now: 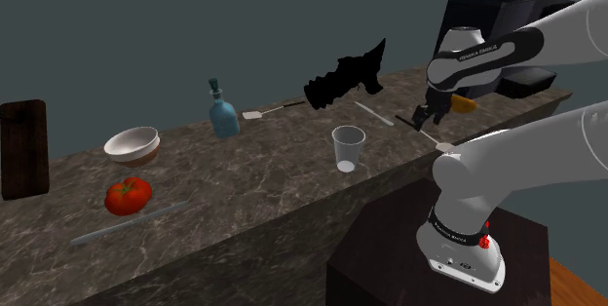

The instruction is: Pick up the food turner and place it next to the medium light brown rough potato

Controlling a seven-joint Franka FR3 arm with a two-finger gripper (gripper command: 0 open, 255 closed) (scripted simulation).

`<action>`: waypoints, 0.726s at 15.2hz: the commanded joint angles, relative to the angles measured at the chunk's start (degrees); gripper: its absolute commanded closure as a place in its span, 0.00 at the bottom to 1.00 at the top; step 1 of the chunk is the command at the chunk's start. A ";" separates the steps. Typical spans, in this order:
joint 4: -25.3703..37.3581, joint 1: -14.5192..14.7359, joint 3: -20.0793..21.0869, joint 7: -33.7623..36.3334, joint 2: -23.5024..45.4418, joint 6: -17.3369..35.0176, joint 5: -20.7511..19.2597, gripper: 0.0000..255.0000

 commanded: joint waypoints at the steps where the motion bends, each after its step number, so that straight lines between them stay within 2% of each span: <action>1: 1.47 -0.23 1.38 -0.14 -2.58 -4.11 0.84 0.00; 3: 3.56 -0.23 2.97 -0.26 -5.02 -8.62 1.97 0.00; 11: 3.56 -0.25 2.98 -0.27 -5.02 -8.62 1.99 0.00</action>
